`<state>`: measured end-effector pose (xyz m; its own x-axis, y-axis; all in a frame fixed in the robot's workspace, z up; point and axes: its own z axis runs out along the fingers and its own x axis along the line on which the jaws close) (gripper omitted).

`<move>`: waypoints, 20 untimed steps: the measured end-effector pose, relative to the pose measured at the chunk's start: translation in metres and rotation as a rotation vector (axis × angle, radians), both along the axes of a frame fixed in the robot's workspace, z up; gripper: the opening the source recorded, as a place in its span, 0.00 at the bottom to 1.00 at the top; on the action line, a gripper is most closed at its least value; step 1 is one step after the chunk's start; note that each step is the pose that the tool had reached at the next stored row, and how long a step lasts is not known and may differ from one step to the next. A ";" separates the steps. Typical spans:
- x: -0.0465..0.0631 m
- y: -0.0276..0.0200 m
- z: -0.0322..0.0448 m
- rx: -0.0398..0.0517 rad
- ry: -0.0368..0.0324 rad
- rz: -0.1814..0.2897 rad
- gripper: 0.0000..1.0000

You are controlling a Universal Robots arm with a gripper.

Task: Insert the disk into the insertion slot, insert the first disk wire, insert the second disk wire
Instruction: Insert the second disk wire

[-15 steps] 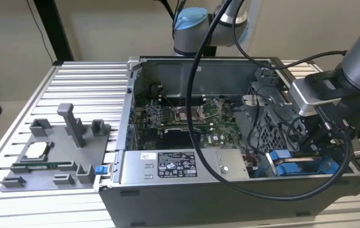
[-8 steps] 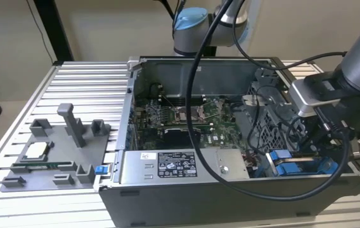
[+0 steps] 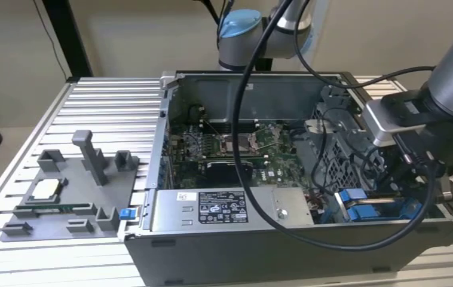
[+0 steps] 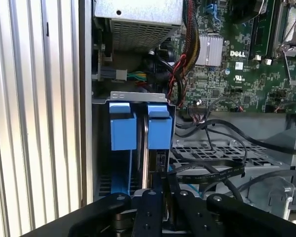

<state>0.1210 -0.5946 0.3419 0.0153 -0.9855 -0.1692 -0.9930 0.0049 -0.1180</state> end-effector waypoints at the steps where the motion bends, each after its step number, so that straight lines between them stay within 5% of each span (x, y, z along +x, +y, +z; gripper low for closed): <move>1: 0.000 0.0003 0.0000 0.0000 0.0000 -0.002 0.00; 20: 0.000 0.0018 -0.0061 0.0007 0.0000 -0.026 0.00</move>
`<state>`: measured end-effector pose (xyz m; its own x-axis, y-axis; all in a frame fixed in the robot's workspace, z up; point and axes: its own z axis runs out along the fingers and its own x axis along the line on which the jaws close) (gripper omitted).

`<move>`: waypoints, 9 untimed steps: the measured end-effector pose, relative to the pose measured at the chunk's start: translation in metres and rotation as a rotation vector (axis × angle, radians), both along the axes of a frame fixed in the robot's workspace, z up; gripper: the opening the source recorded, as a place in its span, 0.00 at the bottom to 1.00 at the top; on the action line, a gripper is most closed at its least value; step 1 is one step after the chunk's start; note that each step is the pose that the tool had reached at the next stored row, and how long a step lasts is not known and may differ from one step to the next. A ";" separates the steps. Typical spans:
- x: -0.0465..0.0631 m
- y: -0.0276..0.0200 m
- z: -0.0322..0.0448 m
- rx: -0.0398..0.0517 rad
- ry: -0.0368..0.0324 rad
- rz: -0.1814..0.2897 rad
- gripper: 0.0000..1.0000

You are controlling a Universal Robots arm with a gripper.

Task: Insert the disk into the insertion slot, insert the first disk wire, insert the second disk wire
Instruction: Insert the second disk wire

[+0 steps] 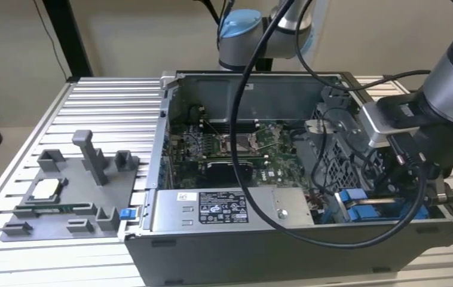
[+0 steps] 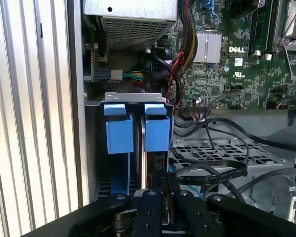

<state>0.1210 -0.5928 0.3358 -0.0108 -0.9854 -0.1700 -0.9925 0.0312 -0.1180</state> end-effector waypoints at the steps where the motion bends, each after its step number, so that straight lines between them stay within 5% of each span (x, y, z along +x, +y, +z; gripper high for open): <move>1: 0.000 0.0001 -0.0001 -0.0001 0.0000 0.000 0.00; 9: 0.000 0.0000 -0.0012 0.0001 0.0000 0.000 0.00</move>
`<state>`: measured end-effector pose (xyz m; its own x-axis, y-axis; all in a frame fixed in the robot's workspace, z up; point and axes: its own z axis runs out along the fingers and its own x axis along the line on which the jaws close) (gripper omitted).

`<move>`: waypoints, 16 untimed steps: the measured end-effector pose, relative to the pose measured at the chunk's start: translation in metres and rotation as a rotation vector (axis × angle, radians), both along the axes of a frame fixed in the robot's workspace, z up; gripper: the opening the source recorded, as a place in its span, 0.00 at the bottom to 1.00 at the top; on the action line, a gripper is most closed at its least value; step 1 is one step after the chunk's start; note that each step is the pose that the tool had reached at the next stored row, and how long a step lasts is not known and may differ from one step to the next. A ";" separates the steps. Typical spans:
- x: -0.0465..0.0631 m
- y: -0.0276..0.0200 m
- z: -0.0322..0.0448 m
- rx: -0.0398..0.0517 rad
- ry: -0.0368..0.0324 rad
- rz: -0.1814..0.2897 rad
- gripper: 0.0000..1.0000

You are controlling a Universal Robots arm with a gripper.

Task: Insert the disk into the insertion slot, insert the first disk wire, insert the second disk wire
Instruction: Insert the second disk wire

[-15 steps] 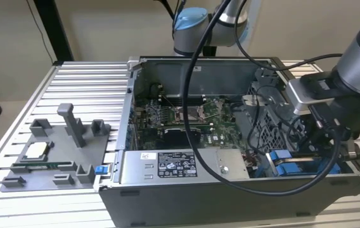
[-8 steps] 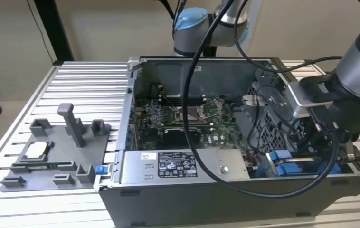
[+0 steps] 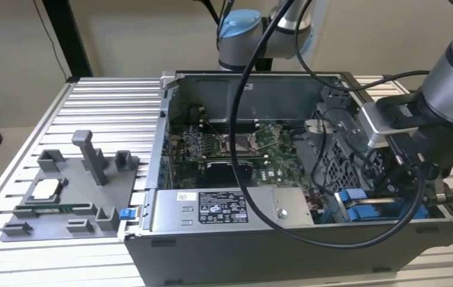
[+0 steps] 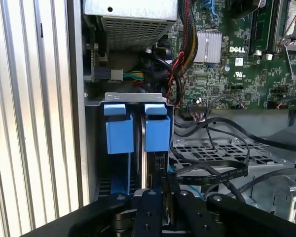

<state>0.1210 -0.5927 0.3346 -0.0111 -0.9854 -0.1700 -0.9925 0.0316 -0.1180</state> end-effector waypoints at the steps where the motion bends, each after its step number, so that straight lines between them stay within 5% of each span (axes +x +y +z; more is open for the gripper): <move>1: 0.000 0.0000 0.0014 0.0011 -0.0001 0.000 1.00; 13: 0.000 0.0000 0.0561 0.0002 0.0000 0.000 1.00; 16: 0.000 0.0000 0.0606 0.0004 -0.0002 0.000 1.00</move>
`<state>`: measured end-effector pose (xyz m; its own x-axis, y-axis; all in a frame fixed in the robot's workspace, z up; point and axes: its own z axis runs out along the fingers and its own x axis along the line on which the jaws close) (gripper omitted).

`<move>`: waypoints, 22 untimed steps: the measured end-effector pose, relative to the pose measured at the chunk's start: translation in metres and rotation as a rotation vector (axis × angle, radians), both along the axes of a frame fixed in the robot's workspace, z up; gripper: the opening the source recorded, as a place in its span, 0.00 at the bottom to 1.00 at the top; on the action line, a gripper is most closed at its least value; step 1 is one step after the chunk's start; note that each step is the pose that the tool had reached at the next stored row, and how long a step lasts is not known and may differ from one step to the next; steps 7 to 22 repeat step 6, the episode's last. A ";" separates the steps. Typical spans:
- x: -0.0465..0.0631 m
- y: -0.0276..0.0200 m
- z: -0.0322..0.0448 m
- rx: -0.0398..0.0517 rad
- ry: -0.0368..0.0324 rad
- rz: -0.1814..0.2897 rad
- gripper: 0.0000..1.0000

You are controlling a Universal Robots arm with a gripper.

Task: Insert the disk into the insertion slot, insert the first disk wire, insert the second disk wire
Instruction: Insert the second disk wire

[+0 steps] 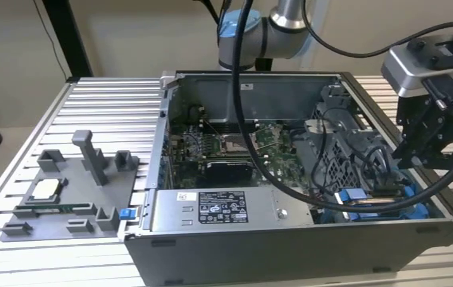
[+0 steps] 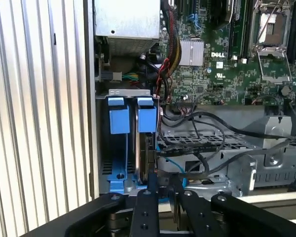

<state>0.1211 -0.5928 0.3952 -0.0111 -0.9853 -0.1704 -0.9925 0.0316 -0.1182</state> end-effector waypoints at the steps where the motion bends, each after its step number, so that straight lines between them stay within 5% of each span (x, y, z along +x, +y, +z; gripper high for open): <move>1: 0.000 0.0000 0.0000 0.0000 0.0000 0.000 1.00; 22: 0.000 0.0000 0.0001 -0.0001 -0.0001 0.000 1.00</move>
